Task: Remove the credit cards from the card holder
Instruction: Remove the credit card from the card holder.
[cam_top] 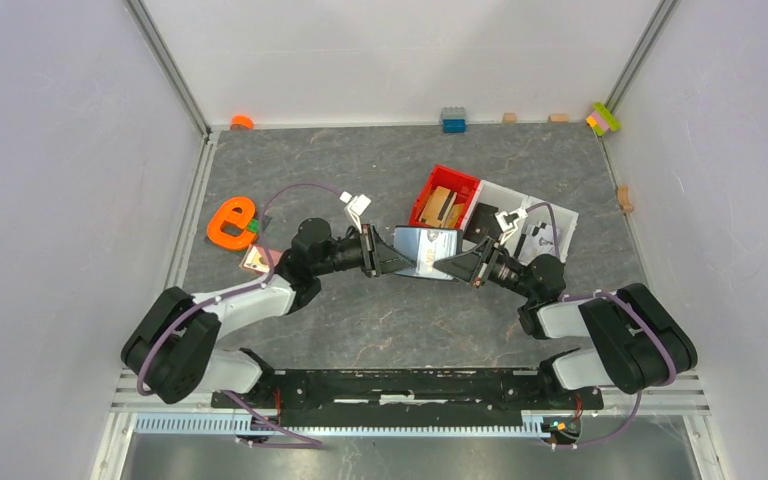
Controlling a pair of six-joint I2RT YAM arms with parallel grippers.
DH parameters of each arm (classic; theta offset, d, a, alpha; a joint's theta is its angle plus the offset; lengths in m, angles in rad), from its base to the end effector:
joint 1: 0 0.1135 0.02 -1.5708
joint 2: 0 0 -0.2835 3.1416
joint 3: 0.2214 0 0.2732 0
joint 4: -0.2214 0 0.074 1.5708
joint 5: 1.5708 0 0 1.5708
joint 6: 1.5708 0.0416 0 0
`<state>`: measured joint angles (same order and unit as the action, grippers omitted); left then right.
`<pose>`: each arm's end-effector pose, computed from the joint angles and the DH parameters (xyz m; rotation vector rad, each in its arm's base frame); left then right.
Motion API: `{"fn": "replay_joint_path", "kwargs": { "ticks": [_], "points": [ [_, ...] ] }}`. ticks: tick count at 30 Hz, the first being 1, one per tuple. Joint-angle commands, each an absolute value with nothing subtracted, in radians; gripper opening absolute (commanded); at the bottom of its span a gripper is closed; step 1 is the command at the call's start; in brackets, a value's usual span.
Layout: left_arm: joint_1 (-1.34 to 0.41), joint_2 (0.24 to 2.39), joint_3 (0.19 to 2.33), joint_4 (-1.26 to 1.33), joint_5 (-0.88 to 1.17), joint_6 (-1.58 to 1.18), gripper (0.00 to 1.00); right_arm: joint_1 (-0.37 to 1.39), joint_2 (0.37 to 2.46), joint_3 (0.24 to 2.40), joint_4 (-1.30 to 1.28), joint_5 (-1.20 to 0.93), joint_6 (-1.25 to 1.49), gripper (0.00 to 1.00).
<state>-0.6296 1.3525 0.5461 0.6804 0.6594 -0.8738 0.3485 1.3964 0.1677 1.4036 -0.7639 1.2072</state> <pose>0.2213 -0.1928 0.2260 0.3360 1.9480 -1.6121 0.1962 0.1019 0.1798 -0.0297 1.7220 1.7441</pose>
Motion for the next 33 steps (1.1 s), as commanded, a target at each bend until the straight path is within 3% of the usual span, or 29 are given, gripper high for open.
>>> {"fn": "replay_joint_path", "kwargs": {
  "ticks": [1,15,21,26,29,33],
  "points": [
    [-0.636,1.312,0.574,0.670,0.645,-0.837,0.37,0.348,1.396,0.175,1.474,-0.780,1.197,0.08],
    [-0.670,1.411,0.629,0.659,0.695,-0.849,0.36,0.367,1.405,0.186,1.479,-0.787,1.197,0.08],
    [-0.672,1.419,0.628,0.698,0.727,-0.865,0.18,0.368,1.411,0.189,1.482,-0.788,1.198,0.10],
    [-0.669,1.434,0.641,0.699,0.749,-0.873,0.03,0.368,1.416,0.189,1.497,-0.794,1.209,0.23],
    [-0.659,1.413,0.629,0.689,0.726,-0.866,0.02,0.368,1.414,0.188,1.490,-0.793,1.204,0.30],
    [-0.641,1.367,0.613,0.628,0.667,-0.840,0.02,0.360,1.409,0.184,1.490,-0.792,1.204,0.29]
  ]
}}
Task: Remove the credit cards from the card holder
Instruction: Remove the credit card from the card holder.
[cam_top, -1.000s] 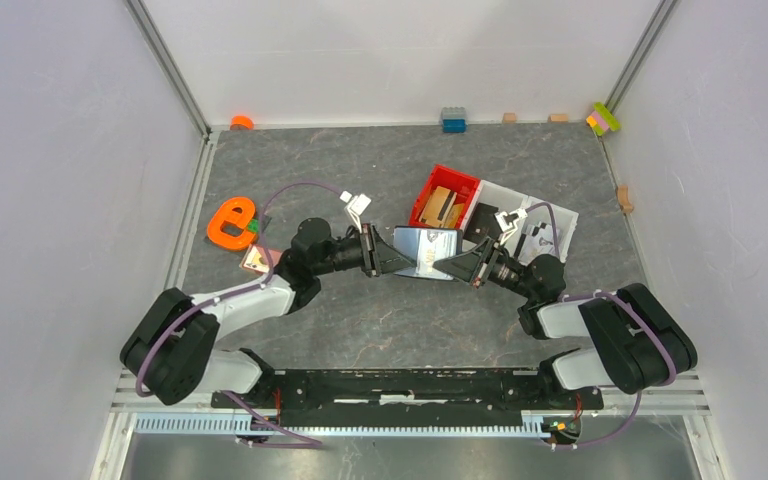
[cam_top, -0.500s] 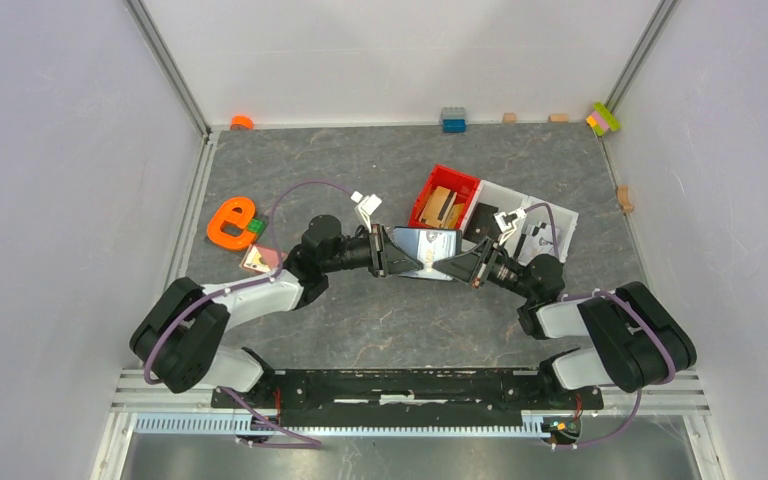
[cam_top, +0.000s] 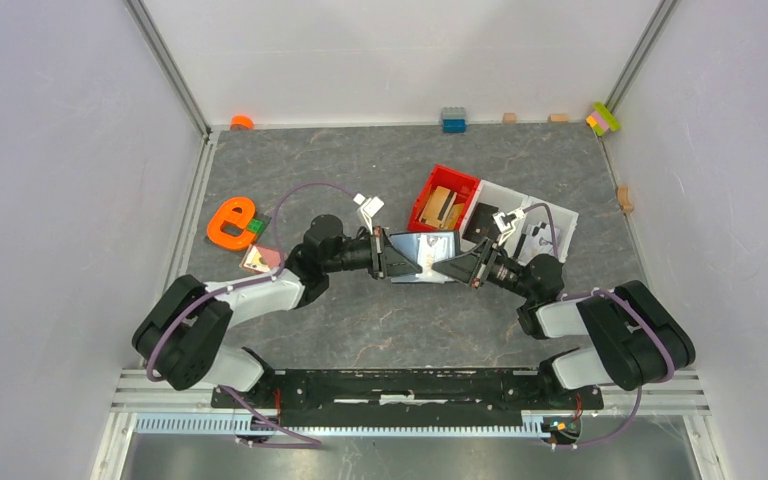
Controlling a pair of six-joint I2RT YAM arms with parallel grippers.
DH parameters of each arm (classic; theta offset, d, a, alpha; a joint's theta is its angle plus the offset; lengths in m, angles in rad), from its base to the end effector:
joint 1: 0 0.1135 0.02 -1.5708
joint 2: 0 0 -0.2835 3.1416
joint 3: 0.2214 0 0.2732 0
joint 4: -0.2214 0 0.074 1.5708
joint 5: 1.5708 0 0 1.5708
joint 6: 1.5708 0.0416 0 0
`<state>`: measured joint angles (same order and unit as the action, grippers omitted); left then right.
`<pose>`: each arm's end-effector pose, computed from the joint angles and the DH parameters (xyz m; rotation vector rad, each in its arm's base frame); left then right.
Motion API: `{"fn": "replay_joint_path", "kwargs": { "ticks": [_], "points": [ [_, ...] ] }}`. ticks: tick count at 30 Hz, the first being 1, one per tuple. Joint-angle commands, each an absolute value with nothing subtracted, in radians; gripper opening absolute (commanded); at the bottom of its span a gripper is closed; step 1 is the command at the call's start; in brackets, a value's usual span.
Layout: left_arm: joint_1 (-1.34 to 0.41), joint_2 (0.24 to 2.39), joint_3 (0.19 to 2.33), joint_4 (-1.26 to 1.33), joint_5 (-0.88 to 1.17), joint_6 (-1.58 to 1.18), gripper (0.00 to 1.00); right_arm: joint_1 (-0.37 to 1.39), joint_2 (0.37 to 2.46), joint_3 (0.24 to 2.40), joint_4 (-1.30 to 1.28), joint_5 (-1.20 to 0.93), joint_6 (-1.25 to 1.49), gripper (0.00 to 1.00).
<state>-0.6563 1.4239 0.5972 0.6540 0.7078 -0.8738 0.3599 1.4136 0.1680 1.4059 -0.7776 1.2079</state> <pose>0.2269 -0.2089 0.2203 0.3911 2.0075 -1.6578 0.1956 0.1048 0.1767 -0.0427 1.7444 1.7602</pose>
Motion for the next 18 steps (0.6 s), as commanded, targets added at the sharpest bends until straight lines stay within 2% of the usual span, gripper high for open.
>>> {"fn": "replay_joint_path", "kwargs": {
  "ticks": [1,10,12,18],
  "points": [
    [-0.636,1.358,0.606,0.621,0.652,-0.838,0.02,0.358,1.408,0.182,1.490,-0.790,1.204,0.28],
    [-0.590,1.335,0.565,0.648,0.621,-0.878,0.02,0.332,1.393,0.161,1.499,-0.778,1.212,0.13],
    [-0.583,1.337,0.561,0.654,0.621,-0.885,0.02,0.327,1.392,0.156,1.506,-0.776,1.215,0.06],
    [-0.577,1.343,0.557,0.670,0.632,-0.897,0.02,0.324,1.399,0.153,1.533,-0.779,1.235,0.05]
  ]
}}
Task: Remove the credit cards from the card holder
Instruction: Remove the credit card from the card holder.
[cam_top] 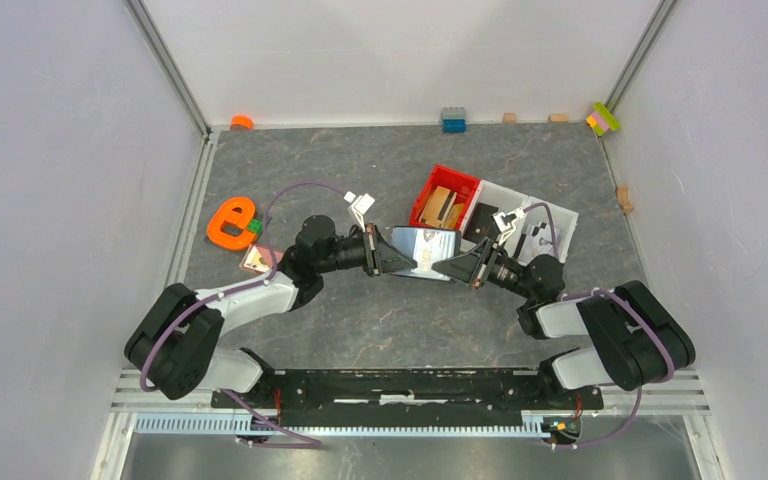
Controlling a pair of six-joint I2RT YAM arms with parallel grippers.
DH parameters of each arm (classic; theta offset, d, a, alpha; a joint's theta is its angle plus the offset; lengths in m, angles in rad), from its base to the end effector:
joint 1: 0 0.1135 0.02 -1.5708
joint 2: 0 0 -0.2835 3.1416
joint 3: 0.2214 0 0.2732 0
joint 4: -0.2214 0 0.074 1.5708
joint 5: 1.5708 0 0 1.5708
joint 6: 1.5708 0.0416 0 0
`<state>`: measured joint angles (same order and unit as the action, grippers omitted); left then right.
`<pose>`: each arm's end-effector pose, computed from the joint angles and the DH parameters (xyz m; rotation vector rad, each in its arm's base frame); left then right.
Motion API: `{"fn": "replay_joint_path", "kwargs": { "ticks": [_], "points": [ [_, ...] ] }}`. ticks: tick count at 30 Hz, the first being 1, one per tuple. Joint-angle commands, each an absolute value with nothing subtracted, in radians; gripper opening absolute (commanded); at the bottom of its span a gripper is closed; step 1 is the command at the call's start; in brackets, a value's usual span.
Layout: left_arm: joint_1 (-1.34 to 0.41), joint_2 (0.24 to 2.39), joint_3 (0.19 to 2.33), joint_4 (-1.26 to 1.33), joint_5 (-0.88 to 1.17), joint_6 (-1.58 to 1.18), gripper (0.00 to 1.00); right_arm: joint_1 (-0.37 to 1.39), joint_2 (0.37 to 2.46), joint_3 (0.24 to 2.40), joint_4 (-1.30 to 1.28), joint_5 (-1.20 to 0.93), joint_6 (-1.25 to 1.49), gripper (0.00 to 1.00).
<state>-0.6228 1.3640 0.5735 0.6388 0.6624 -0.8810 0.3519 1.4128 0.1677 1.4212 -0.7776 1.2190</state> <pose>0.2267 -0.1943 0.2276 0.3154 1.9792 -1.6102 0.1960 0.1031 0.1783 -0.0368 1.7303 1.7627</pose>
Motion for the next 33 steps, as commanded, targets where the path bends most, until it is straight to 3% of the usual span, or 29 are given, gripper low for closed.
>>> {"fn": "replay_joint_path", "kwargs": {
  "ticks": [1,13,16,23,33],
  "points": [
    [-0.575,1.344,0.555,0.671,0.630,-0.897,0.02,0.324,1.400,0.152,1.541,-0.780,1.239,0.07],
    [-0.566,1.340,0.552,0.672,0.629,-0.902,0.02,0.320,1.407,0.152,1.560,-0.786,1.251,0.15],
    [-0.567,1.348,0.552,0.692,0.649,-0.908,0.02,0.319,1.410,0.152,1.564,-0.787,1.254,0.11],
    [-0.584,1.424,0.554,0.889,0.762,-0.992,0.35,0.321,1.438,0.153,1.623,-0.795,1.290,0.07],
    [-0.632,1.433,0.593,0.784,0.741,-0.918,0.36,0.340,1.441,0.166,1.606,-0.799,1.275,0.07]
  ]
}}
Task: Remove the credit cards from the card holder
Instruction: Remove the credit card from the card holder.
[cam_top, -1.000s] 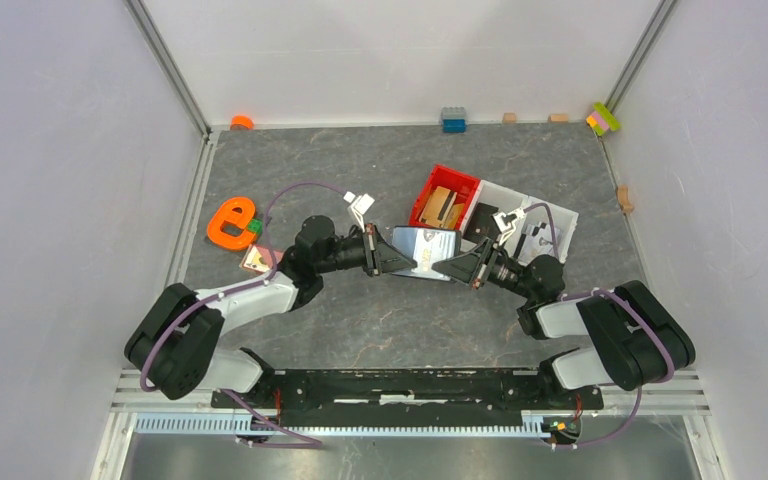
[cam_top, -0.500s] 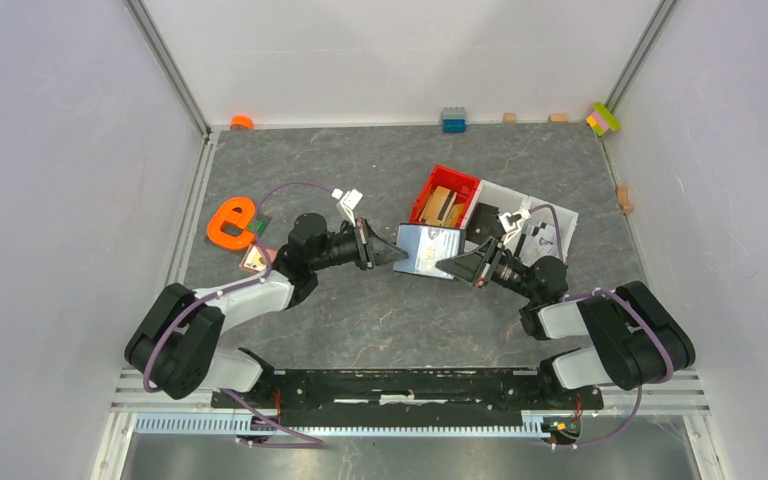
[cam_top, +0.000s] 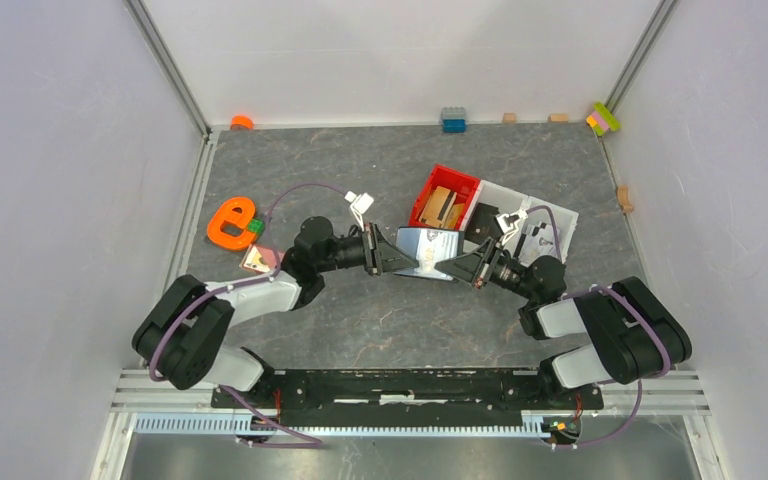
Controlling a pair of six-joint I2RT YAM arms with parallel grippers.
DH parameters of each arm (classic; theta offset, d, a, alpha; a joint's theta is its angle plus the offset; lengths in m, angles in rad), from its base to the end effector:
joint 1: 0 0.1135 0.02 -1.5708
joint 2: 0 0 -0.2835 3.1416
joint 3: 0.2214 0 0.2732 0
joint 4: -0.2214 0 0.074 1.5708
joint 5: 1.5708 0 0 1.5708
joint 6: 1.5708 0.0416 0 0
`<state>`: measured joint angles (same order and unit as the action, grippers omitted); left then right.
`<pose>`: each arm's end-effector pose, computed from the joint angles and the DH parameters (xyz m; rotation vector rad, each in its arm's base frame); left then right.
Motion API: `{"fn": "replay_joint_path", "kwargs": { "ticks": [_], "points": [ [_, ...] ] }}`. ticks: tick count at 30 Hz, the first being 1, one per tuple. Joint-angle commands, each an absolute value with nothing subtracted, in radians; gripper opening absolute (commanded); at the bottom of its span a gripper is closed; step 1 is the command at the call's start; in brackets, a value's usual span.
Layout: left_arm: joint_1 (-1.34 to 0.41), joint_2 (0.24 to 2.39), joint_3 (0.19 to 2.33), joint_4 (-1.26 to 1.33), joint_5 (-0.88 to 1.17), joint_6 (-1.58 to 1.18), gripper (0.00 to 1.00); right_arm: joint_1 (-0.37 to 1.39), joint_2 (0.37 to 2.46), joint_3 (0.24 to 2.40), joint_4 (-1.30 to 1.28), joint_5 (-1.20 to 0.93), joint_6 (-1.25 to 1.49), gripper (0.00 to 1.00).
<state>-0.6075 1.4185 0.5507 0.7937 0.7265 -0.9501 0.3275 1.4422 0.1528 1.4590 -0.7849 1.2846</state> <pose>0.2305 -0.1939 0.2214 0.3274 1.9302 -1.7036 0.1962 0.0977 0.1727 0.0390 1.7512 1.7961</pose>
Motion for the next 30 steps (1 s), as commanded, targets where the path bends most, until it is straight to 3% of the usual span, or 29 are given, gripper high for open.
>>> {"fn": "replay_joint_path", "kwargs": {
  "ticks": [1,6,8,9,10,13,18,30],
  "points": [
    [-0.636,1.437,0.600,0.775,0.742,-0.915,0.36,0.343,1.442,0.168,1.601,-0.799,1.271,0.07],
    [-0.641,1.456,0.619,0.748,0.752,-0.913,0.34,0.351,1.443,0.174,1.601,-0.804,1.269,0.07],
    [-0.641,1.459,0.617,0.780,0.765,-0.928,0.19,0.353,1.445,0.176,1.600,-0.804,1.270,0.09],
    [-0.641,1.457,0.614,0.786,0.763,-0.930,0.07,0.353,1.445,0.176,1.600,-0.805,1.270,0.13],
    [-0.641,1.451,0.611,0.782,0.756,-0.927,0.02,0.354,1.445,0.176,1.600,-0.805,1.271,0.18],
    [-0.638,1.425,0.601,0.755,0.726,-0.908,0.02,0.353,1.447,0.176,1.605,-0.805,1.276,0.28],
    [-0.631,1.387,0.586,0.732,0.693,-0.893,0.02,0.352,1.456,0.173,1.647,-0.809,1.300,0.30],
    [-0.603,1.364,0.560,0.731,0.662,-0.909,0.02,0.331,1.454,0.154,1.688,-0.802,1.322,0.10]
  ]
}}
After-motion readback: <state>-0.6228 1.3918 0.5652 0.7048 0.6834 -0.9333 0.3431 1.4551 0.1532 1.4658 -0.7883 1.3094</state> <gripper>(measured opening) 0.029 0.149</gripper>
